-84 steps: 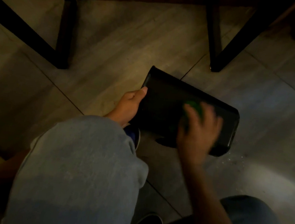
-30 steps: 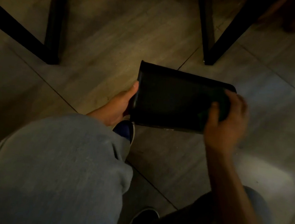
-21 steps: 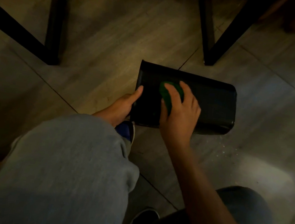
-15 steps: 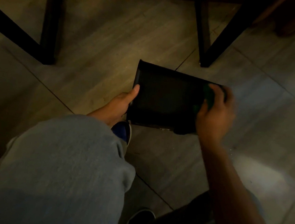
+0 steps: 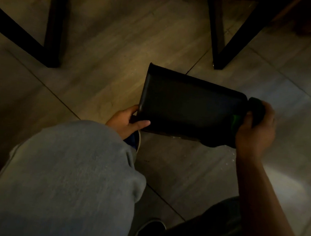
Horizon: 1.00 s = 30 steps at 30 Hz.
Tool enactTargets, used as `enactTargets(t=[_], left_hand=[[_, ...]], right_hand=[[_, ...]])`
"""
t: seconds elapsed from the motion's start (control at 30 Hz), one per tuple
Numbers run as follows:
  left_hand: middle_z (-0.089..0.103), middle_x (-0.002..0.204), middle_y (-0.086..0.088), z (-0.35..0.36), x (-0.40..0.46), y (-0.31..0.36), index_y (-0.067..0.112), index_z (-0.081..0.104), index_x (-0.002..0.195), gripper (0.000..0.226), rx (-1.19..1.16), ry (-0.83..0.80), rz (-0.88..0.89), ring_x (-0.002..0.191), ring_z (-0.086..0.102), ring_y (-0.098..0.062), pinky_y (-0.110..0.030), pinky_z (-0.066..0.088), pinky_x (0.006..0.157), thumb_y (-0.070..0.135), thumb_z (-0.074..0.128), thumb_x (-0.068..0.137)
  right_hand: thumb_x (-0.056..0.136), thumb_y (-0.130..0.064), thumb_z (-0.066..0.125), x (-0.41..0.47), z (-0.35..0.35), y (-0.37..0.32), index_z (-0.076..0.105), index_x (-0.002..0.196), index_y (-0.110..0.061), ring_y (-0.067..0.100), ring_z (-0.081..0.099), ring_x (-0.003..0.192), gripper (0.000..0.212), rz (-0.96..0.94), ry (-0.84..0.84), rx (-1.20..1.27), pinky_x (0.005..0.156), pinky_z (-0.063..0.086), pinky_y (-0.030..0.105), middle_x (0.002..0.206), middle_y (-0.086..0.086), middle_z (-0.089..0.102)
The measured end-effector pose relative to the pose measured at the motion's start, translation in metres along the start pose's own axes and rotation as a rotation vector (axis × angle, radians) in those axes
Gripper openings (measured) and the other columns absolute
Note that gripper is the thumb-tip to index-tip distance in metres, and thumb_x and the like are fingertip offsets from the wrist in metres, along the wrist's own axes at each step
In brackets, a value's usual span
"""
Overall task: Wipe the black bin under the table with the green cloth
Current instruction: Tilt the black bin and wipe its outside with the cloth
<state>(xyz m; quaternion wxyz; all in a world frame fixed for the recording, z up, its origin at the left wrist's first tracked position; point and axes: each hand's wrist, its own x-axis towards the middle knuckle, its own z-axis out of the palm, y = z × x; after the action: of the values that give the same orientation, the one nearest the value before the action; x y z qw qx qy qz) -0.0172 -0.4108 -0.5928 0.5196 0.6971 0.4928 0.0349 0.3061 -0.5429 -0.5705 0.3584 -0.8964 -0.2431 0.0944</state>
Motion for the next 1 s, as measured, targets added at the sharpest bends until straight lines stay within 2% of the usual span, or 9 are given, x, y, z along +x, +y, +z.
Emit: enactTargets(t=[0.23, 0.37, 0.5, 0.6, 0.67, 0.77, 0.83, 0.93, 1.0], left_hand=[[0.065, 0.124, 0.021, -0.025, 0.030, 0.041, 0.021, 0.047, 0.143, 0.043, -0.242, 0.268, 0.230, 0.113, 0.062, 0.015, -0.014, 0.049, 0.101, 0.008, 0.059, 0.103], [0.074, 0.088, 0.034, -0.046, 0.051, 0.092, 0.018, 0.055, 0.131, 0.031, -0.289, 0.321, 0.373, 0.089, 0.067, 0.016, -0.009, 0.050, 0.086, 0.004, 0.057, 0.103], [0.069, 0.062, 0.023, -0.057, 0.058, 0.132, 0.014, 0.062, 0.129, 0.027, -0.245, 0.251, 0.355, 0.065, 0.062, 0.011, -0.008, 0.048, 0.071, 0.017, 0.061, 0.103], [0.068, 0.082, 0.000, -0.052, 0.058, 0.134, 0.026, 0.047, 0.150, 0.049, -0.165, 0.170, 0.332, 0.065, 0.058, -0.010, -0.022, 0.051, 0.071, 0.024, 0.062, 0.103], [0.071, 0.093, 0.000, -0.041, 0.060, 0.129, 0.031, 0.043, 0.152, 0.055, -0.138, 0.217, 0.338, 0.062, 0.056, -0.005, -0.028, 0.056, 0.069, 0.027, 0.064, 0.101], [0.056, 0.064, 0.004, -0.030, 0.069, 0.125, 0.031, 0.046, 0.148, 0.052, -0.103, 0.296, 0.295, 0.047, 0.049, 0.002, -0.022, 0.043, 0.054, 0.033, 0.065, 0.100], [0.055, 0.068, 0.007, -0.032, 0.073, 0.127, 0.027, 0.046, 0.149, 0.053, -0.097, 0.296, 0.257, 0.052, 0.053, 0.003, -0.022, 0.043, 0.058, 0.031, 0.066, 0.099], [0.070, 0.106, -0.023, -0.041, 0.073, 0.125, 0.031, 0.034, 0.157, 0.067, -0.153, 0.154, 0.275, 0.081, 0.070, -0.029, -0.046, 0.061, 0.082, 0.018, 0.064, 0.099], [0.048, 0.143, -0.041, -0.044, 0.067, 0.124, 0.027, 0.023, 0.162, 0.075, -0.182, 0.048, 0.391, 0.078, 0.070, -0.031, -0.042, 0.064, 0.076, 0.003, 0.059, 0.100]], right_hand=[[0.104, -0.028, 0.058, -0.007, 0.003, 0.003, 0.055, 0.145, -0.024, 0.017, 0.057, 0.133, 0.041, 0.156, 0.022, 0.242, 0.116, 0.046, 0.041, 0.144, 0.000, 0.060], [0.105, -0.024, 0.059, -0.020, 0.005, 0.005, 0.057, 0.143, -0.022, 0.015, 0.058, 0.128, 0.038, 0.233, 0.009, 0.325, 0.113, 0.048, 0.037, 0.141, -0.002, 0.060], [0.105, -0.023, 0.061, -0.027, 0.009, 0.014, 0.060, 0.140, -0.024, 0.024, 0.063, 0.124, 0.036, 0.467, 0.003, 0.478, 0.109, 0.053, 0.047, 0.137, 0.005, 0.064], [0.104, -0.023, 0.062, -0.041, 0.009, 0.024, 0.062, 0.137, -0.025, 0.027, 0.066, 0.120, 0.033, 0.533, -0.001, 0.487, 0.107, 0.054, 0.051, 0.133, 0.006, 0.067], [0.104, -0.022, 0.061, -0.044, 0.009, 0.030, 0.063, 0.136, -0.024, 0.029, 0.066, 0.119, 0.032, 0.569, -0.008, 0.484, 0.106, 0.055, 0.052, 0.132, 0.008, 0.067], [0.104, -0.019, 0.060, -0.045, 0.007, 0.034, 0.062, 0.137, -0.020, 0.029, 0.065, 0.122, 0.033, 0.546, 0.012, 0.430, 0.108, 0.054, 0.049, 0.134, 0.010, 0.066], [0.103, -0.022, 0.060, -0.048, 0.000, 0.028, 0.061, 0.140, -0.019, 0.024, 0.061, 0.128, 0.037, 0.373, 0.096, 0.345, 0.112, 0.050, 0.045, 0.139, 0.006, 0.063], [0.102, -0.029, 0.059, -0.056, -0.005, 0.017, 0.058, 0.143, -0.025, 0.014, 0.057, 0.131, 0.041, 0.187, 0.158, 0.360, 0.114, 0.048, 0.034, 0.141, -0.004, 0.058], [0.103, -0.032, 0.059, -0.065, -0.003, 0.011, 0.057, 0.143, -0.030, 0.014, 0.059, 0.131, 0.040, 0.205, 0.116, 0.432, 0.112, 0.051, 0.038, 0.143, -0.004, 0.059]])
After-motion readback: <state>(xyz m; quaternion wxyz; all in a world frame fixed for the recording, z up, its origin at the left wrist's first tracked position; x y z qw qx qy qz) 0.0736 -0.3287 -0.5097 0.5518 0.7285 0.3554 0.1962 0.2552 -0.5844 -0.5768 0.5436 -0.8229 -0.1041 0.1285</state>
